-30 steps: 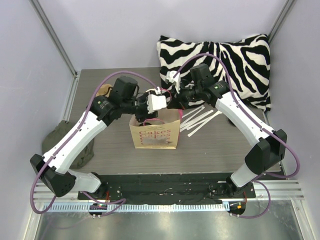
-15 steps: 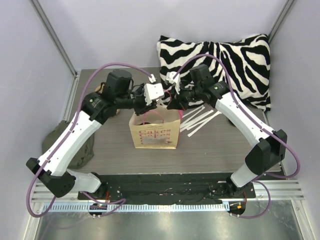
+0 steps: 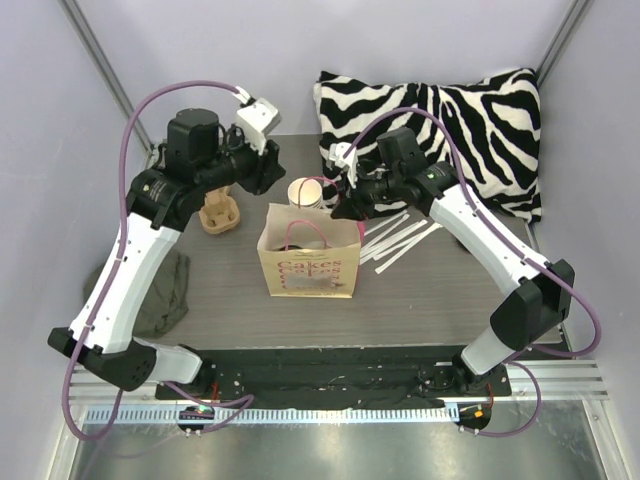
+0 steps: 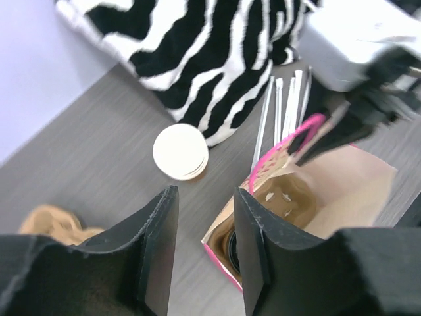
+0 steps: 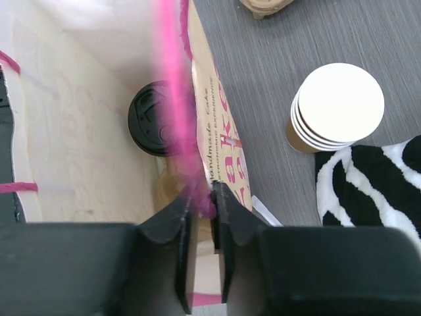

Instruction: Pack the takeout coffee

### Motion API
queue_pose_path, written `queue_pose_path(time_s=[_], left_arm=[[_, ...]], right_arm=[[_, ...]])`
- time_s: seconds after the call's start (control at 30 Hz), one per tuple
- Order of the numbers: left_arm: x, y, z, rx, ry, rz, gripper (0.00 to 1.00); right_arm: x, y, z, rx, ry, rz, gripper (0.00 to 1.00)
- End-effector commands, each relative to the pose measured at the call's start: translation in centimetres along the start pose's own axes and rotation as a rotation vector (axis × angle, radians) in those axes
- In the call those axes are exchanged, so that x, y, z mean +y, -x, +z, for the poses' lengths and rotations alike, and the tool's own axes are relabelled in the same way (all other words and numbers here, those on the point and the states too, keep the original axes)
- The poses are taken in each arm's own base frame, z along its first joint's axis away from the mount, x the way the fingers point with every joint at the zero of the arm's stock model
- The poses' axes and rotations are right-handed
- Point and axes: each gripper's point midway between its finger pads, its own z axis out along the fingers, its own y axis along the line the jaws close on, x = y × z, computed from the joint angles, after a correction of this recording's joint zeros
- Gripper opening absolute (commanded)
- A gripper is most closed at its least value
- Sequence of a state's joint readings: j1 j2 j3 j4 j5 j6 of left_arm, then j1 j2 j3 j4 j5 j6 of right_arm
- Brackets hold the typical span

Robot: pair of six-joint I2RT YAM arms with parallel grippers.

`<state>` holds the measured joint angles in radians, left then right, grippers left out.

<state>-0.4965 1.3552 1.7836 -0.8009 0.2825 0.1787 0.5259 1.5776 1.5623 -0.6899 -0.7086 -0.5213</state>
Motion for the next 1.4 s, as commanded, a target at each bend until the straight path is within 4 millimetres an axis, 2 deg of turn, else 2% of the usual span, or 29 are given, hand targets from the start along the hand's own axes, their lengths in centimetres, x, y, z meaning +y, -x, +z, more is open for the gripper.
queue_pose_path(time_s=[0.0, 0.07, 0.2, 0.27, 0.47, 0.57, 0.7, 0.73, 0.8, 0.87, 0.93, 0.97, 1.0, 1.07, 1.1, 1.13, 1.2, 1.23, 1.3, 1.37], left_arm=[[1.9, -0.1, -0.4, 0.000, 0.078, -0.158, 0.46], [2.1, -0.6, -0.5, 0.010, 0.088, -0.182, 0.53], [2.4, -1.1, -0.5, 0.018, 0.104, -0.202, 0.65], [2.6, -1.4, -0.4, 0.025, 0.113, -0.221, 0.69], [2.9, -2.0, 0.2, 0.044, 0.116, -0.263, 0.73], [3.1, -2.1, 0.5, 0.045, 0.118, -0.269, 0.75], [3.7, -2.7, 1.2, 0.063, 0.132, -0.305, 0.77], [3.8, -2.8, 1.3, 0.066, 0.135, -0.323, 0.77], [4.4, -3.1, 1.6, 0.071, 0.143, -0.346, 0.78], [4.9, -3.4, 2.0, 0.075, 0.148, -0.375, 0.79], [5.8, -3.6, 1.9, 0.074, 0.155, -0.407, 0.79], [6.0, -3.8, 2.0, 0.078, 0.152, -0.427, 0.79], [6.8, -4.3, 2.2, 0.090, 0.158, -0.446, 0.79], [6.9, -4.3, 2.2, 0.103, 0.138, -0.466, 0.79], [7.5, -4.9, 2.5, 0.118, 0.141, -0.481, 0.79], [7.6, -5.0, 2.5, 0.125, 0.134, -0.490, 0.79], [8.1, -5.5, 2.7, 0.145, 0.129, -0.512, 0.80], [8.2, -5.9, 2.6, 0.162, 0.129, -0.520, 0.79], [8.8, -5.9, 2.3, 0.168, 0.128, -0.524, 0.80], [8.8, -7.0, 2.3, 0.214, 0.108, -0.543, 0.79]], right_arm=[[0.3, 2.8, -0.9, -0.048, -0.018, -0.065, 0.27], [0.3, 3.3, -0.8, -0.054, -0.021, -0.069, 0.31], [0.2, 4.8, -1.1, -0.081, -0.035, -0.066, 0.46], [0.0, 5.8, -1.5, -0.100, -0.048, -0.054, 0.50], [-0.3, 7.9, -2.9, -0.139, -0.101, -0.046, 0.61], [-0.7, 9.4, -4.2, -0.170, -0.162, -0.036, 0.67], [-2.8, 9.7, -6.5, -0.179, -0.301, 0.068, 0.69], [-4.5, 8.9, -7.8, -0.178, -0.355, 0.122, 0.69], [-5.6, 7.7, -9.2, -0.181, -0.400, 0.230, 0.69], [-7.2, 5.3, -10.9, -0.159, -0.443, 0.294, 0.68], [-7.7, 2.2, -11.4, -0.090, -0.447, 0.299, 0.67], [-8.6, 0.9, -12.4, -0.072, -0.467, 0.293, 0.67], [-8.7, -0.5, -12.7, -0.023, -0.458, 0.229, 0.67], [-9.0, -3.2, -12.6, 0.060, -0.437, 0.149, 0.67], [-8.9, -4.9, -12.1, 0.114, -0.402, 0.129, 0.67], [-9.1, -6.3, -11.6, 0.168, -0.359, 0.011, 0.67], [-8.7, -8.2, -10.4, 0.216, -0.270, -0.048, 0.67], [-9.5, -9.5, -9.5, 0.253, -0.222, -0.114, 0.67], [-10.0, -11.5, -8.2, 0.297, -0.161, -0.134, 0.62], [-11.7, -13.4, -6.5, 0.337, -0.092, -0.156, 0.56]])
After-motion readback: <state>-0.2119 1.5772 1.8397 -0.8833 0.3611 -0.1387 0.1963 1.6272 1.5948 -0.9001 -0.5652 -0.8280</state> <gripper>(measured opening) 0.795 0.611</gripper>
